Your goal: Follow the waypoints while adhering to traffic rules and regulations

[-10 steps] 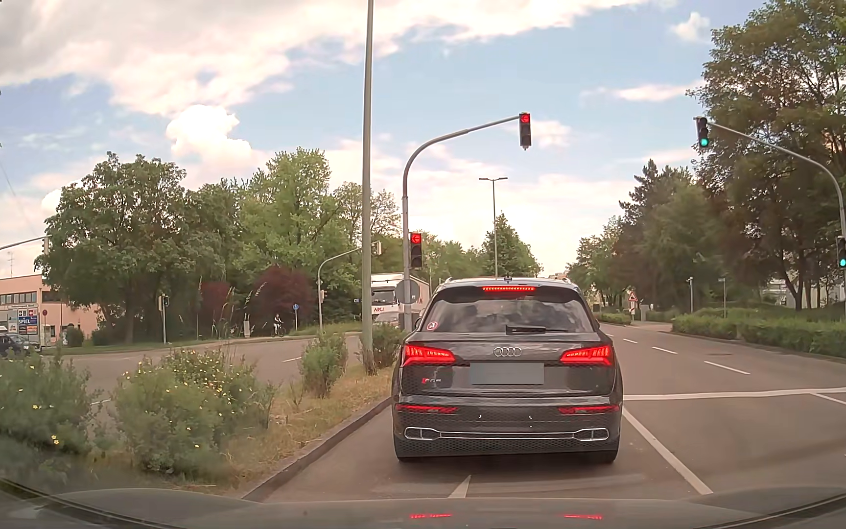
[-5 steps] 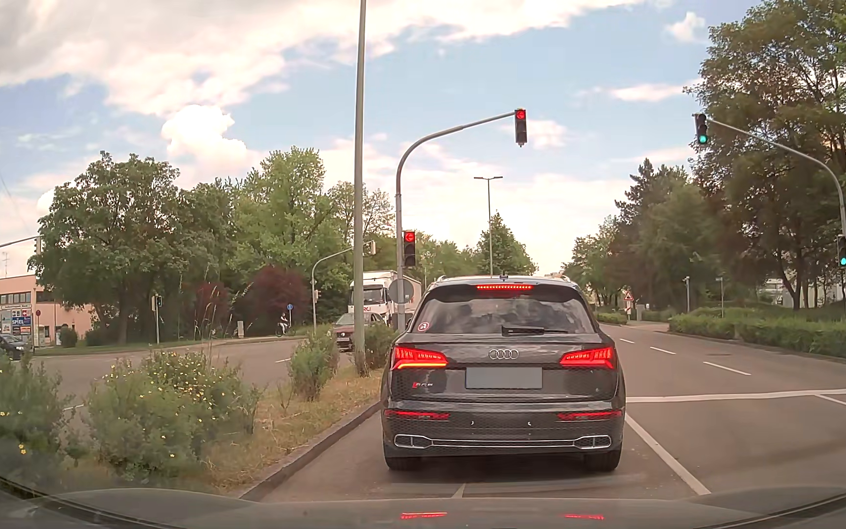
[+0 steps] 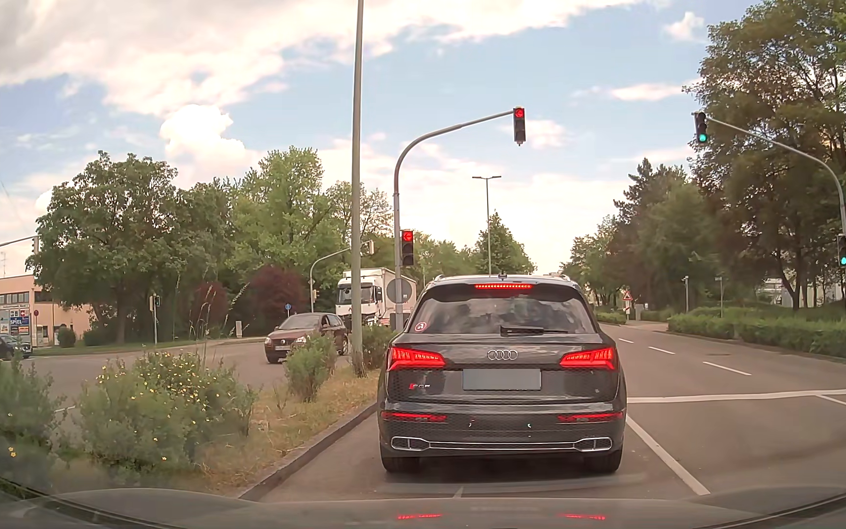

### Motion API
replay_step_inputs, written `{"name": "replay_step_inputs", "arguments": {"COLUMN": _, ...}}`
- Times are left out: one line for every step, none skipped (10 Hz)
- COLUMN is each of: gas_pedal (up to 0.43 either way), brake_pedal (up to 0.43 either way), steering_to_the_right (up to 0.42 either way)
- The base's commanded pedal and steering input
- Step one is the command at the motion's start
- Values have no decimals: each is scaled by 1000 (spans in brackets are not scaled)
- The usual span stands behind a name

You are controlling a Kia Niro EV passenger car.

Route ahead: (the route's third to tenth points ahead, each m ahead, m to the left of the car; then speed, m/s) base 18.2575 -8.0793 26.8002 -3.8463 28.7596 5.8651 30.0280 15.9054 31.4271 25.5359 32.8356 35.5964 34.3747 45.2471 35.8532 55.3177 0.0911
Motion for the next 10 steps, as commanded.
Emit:
{"name": "replay_step_inputs", "arguments": {"gas_pedal": 0, "brake_pedal": 226, "steering_to_the_right": 110}}
{"name": "replay_step_inputs", "arguments": {"gas_pedal": 0, "brake_pedal": 226, "steering_to_the_right": 103}}
{"name": "replay_step_inputs", "arguments": {"gas_pedal": 0, "brake_pedal": 226, "steering_to_the_right": 86}}
{"name": "replay_step_inputs", "arguments": {"gas_pedal": 0, "brake_pedal": 238, "steering_to_the_right": 69}}
{"name": "replay_step_inputs", "arguments": {"gas_pedal": 0, "brake_pedal": 244, "steering_to_the_right": 49}}
{"name": "replay_step_inputs", "arguments": {"gas_pedal": 0, "brake_pedal": 262, "steering_to_the_right": 38}}
{"name": "replay_step_inputs", "arguments": {"gas_pedal": 0, "brake_pedal": 280, "steering_to_the_right": 36}}
{"name": "replay_step_inputs", "arguments": {"gas_pedal": 0, "brake_pedal": 311, "steering_to_the_right": 38}}
{"name": "replay_step_inputs", "arguments": {"gas_pedal": 0, "brake_pedal": 341, "steering_to_the_right": 40}}
{"name": "replay_step_inputs", "arguments": {"gas_pedal": 0, "brake_pedal": 384, "steering_to_the_right": 41}}
